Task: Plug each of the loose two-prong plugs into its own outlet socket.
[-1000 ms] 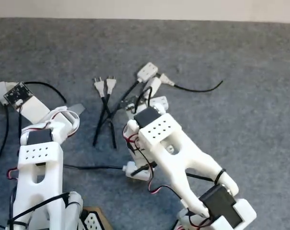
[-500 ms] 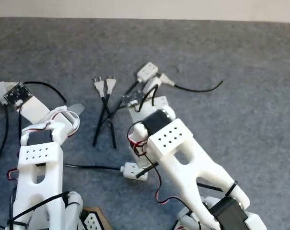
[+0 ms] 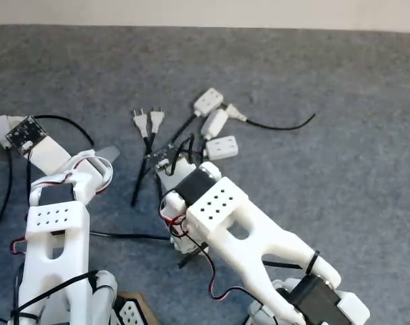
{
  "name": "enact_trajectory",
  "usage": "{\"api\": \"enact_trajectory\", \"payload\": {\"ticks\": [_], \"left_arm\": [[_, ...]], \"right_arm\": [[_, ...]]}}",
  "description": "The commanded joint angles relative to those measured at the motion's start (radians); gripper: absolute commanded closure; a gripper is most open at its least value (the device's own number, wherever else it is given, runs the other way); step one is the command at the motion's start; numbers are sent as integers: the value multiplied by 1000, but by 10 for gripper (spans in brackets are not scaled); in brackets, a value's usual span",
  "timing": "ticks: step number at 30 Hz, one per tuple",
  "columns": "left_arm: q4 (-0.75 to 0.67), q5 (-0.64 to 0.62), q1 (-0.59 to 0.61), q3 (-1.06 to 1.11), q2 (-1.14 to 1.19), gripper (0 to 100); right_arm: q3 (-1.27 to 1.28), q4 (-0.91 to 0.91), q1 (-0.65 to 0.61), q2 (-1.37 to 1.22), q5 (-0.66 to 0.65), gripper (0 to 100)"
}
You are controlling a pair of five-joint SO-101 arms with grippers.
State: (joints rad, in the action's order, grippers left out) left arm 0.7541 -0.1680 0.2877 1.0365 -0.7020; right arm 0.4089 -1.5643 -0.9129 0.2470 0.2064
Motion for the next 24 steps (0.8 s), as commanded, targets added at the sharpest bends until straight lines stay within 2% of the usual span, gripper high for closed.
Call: {"api": "enact_trajectory", "payload": {"ticks": [1,8,24], "left_arm": [[-17,-2,7,-7,-1,585],[-17,-2,7,-7,-1,585],[-20,-2,5,4,-1,585]], "right_arm": [[-2,1,15,22,11,994],[-2,-19,104,-18,11,994],[73,31,87,-21,9,994]]}}
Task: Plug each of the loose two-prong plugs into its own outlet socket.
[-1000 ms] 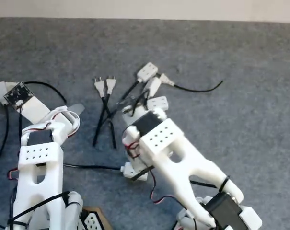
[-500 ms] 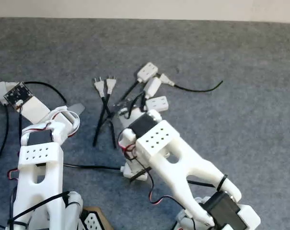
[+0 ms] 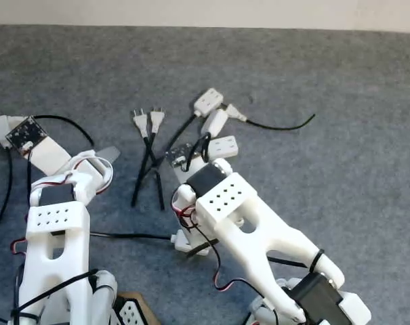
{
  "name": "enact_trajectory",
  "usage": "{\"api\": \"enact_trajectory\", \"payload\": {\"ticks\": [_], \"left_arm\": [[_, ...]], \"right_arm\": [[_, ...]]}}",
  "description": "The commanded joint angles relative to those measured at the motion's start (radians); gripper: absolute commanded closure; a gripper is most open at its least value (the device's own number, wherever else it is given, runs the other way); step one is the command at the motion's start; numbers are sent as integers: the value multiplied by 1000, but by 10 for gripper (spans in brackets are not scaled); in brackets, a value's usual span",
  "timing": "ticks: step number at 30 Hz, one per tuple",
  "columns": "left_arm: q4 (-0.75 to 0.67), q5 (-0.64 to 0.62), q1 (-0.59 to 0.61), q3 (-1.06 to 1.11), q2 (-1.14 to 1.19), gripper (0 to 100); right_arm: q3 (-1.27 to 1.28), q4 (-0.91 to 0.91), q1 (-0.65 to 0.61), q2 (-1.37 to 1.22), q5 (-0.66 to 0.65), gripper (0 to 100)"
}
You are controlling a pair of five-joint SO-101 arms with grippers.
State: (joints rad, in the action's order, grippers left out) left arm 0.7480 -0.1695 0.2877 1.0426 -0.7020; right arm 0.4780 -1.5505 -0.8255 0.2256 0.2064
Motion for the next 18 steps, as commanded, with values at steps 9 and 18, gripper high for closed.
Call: {"api": "enact_trajectory", "payload": {"ticks": [9,18], "left_arm": [[-14,0,4,-2,-1,585],[-37,0,2,2,-1,585]], "right_arm": [[-5,12,-1,-1,12,994],[-39,13,-39,-1,20,994]]}}
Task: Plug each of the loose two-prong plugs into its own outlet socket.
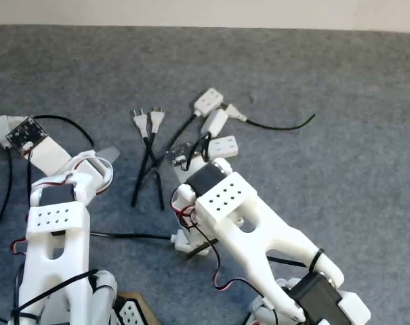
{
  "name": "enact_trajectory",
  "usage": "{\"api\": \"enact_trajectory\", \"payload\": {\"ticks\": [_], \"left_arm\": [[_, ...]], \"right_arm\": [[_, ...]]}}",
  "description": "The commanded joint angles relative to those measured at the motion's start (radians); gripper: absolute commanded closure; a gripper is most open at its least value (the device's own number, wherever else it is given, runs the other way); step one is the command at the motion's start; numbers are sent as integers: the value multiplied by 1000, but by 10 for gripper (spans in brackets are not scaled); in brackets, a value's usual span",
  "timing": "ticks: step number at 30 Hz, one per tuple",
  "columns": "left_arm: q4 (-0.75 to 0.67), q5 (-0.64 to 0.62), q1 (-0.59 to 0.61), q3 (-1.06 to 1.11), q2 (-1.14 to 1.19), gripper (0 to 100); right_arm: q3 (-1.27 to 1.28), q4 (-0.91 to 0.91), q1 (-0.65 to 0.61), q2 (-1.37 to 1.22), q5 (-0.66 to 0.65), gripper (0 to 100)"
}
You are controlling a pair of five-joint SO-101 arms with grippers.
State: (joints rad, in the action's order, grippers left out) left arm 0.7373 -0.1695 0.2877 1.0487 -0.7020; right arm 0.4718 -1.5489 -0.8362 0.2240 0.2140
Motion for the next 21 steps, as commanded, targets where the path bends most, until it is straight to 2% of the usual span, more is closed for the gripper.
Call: {"api": "enact_trajectory", "payload": {"ticks": [1,14,21], "left_arm": [[-28,0,2,-4,-1,585],[-29,0,2,-4,-1,585],[-29,0,1,-2,-1,585]], "right_arm": [[-33,15,-36,1,12,994],[-94,-8,-45,-2,48,991],[-97,-35,-5,-134,46,994]]}}
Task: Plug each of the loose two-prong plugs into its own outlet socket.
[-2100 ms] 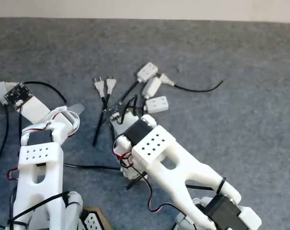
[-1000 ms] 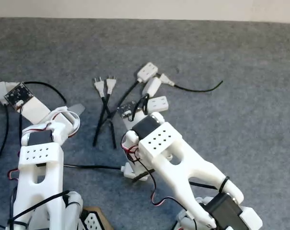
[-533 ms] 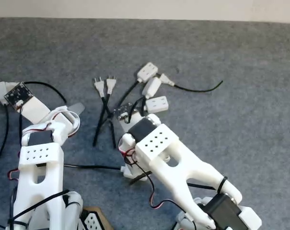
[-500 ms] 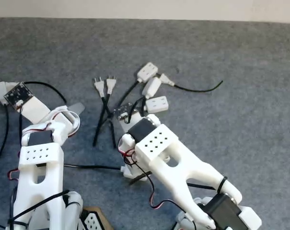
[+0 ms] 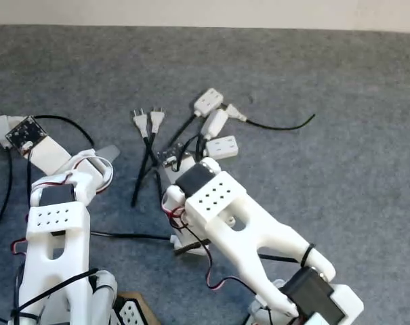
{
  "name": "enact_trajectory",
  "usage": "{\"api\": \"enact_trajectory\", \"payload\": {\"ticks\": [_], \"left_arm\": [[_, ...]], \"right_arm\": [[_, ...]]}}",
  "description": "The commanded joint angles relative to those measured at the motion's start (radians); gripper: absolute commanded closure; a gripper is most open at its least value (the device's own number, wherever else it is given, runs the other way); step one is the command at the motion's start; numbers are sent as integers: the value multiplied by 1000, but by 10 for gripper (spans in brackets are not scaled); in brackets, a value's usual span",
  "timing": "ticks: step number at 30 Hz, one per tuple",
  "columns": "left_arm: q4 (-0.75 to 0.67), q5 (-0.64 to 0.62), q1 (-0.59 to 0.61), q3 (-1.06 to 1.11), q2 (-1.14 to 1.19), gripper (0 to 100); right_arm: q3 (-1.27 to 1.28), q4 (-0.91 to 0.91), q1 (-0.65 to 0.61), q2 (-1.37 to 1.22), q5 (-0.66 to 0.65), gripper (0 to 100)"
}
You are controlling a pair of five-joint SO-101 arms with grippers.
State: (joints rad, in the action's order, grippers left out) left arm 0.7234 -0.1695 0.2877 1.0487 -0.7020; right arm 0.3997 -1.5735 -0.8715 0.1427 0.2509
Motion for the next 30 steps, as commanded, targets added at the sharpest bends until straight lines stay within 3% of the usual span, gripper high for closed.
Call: {"api": "enact_trajectory", "payload": {"ticks": [1,7,20,25,28,30], "left_arm": [[-15,0,1,-2,-1,585],[-15,0,1,-2,-1,585],[-14,0,1,-2,-1,585],[-6,17,-2,-15,-1,585],[114,69,-35,-79,1,585],[195,77,-62,-124,1,585]], "right_arm": [[-27,-13,59,-65,11,994],[-19,-16,231,-65,25,994],[-24,-16,236,-41,12,994],[-19,61,240,229,-83,994],[-13,88,239,449,-206,994],[19,79,240,535,-196,994]]}}
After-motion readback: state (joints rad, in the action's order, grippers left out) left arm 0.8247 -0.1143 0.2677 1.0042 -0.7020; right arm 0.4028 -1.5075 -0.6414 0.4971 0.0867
